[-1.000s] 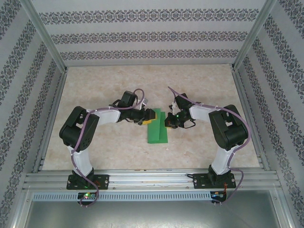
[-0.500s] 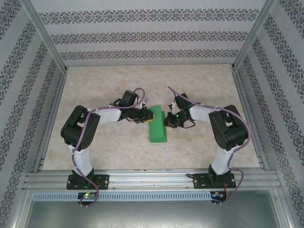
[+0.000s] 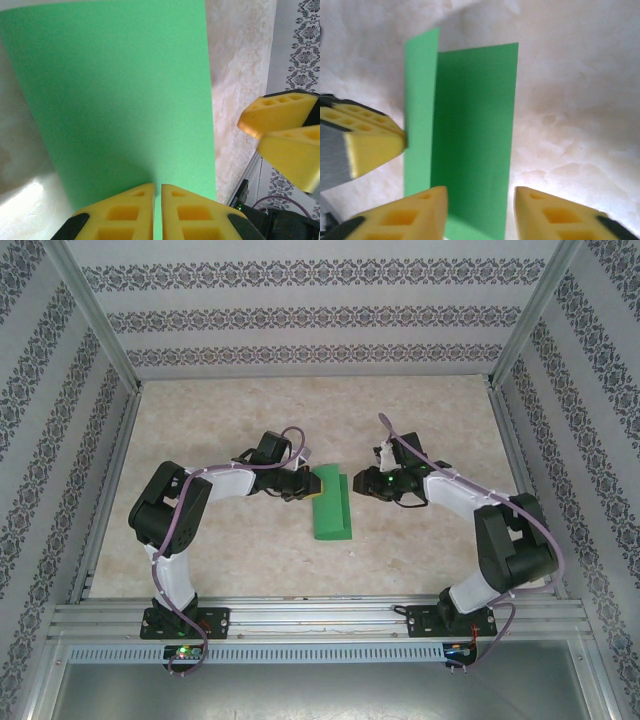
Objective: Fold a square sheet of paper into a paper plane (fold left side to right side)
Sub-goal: First fold in half a square sheet of paper at the center of the table.
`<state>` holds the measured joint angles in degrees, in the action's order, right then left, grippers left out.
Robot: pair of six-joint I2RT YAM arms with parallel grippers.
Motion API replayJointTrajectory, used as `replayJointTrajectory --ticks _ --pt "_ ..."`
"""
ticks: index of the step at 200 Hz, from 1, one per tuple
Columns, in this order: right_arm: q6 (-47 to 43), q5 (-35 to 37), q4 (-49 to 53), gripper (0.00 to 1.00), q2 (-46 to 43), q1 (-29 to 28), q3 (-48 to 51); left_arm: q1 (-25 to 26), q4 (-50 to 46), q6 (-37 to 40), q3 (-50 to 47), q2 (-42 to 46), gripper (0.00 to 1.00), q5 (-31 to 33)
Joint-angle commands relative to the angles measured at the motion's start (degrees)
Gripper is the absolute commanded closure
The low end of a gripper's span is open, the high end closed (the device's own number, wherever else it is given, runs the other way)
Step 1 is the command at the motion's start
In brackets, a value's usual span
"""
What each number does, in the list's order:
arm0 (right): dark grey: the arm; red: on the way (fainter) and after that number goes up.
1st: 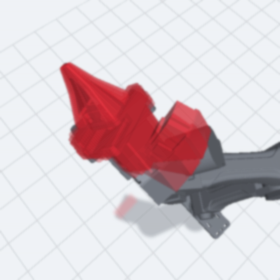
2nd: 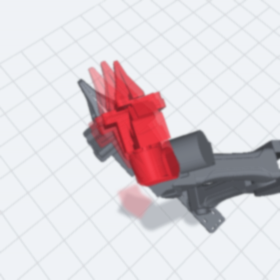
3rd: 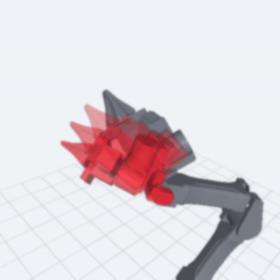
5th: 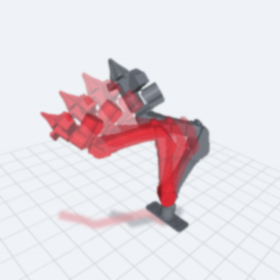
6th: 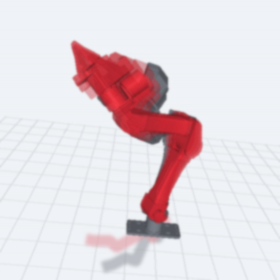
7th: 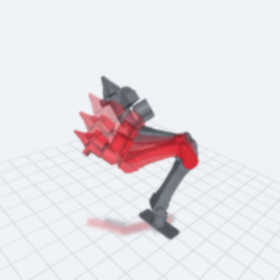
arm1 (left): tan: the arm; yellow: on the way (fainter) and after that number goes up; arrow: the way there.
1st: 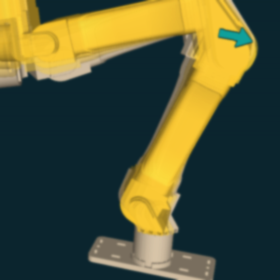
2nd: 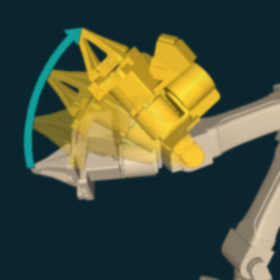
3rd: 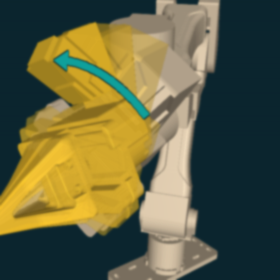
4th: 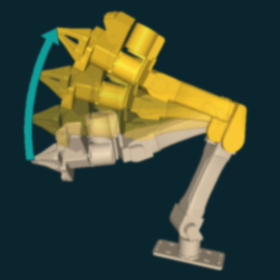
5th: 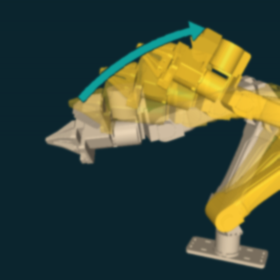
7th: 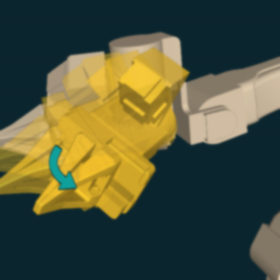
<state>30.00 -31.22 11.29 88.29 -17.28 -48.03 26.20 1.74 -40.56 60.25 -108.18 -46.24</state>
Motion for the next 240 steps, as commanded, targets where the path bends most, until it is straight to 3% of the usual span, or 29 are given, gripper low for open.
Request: replayJointTrajectory --ticks 1,27,93,125,156,174,240 --pt "3.23 -7.82 -8.27 0.5 -0.84 0.67 2.54 0.58 -1.09 1.09 1.11 -0.76 0.89 0.25" --pt "5.85 -12.91 -12.13 0.47 2.95 -0.73 1.8 0.53 -0.75 0.92 1.04 -0.78 0.9 -0.03" --pt "7.39 -13.2 -14.46 0.5 11.08 -4.25 -2.06 0.52 -0.54 0.92 0.88 -0.72 0.9 -0.26" --pt "7.46 -12.95 -14.33 0.64 12.2 -4.52 -2.4 0.54 -0.77 1.01 0.88 -0.72 0.89 -0.17" --pt "6.93 -12.01 -12.69 0.87 13.21 -4.52 -2.76 0.57 -0.72 0.93 0.94 -0.46 0.86 -0.2" --pt "6.01 -10.76 -10.79 1.0 13.51 -4.61 -3.12 0.57 -1.3 1.16 0.67 0.91 0.79 0.62" --pt "4.33 -6.13 -5.89 1.0 14.53 -4.61 -3.91 0.35 -9.52 4.8 -1.07 7.15 0.51 7.55"
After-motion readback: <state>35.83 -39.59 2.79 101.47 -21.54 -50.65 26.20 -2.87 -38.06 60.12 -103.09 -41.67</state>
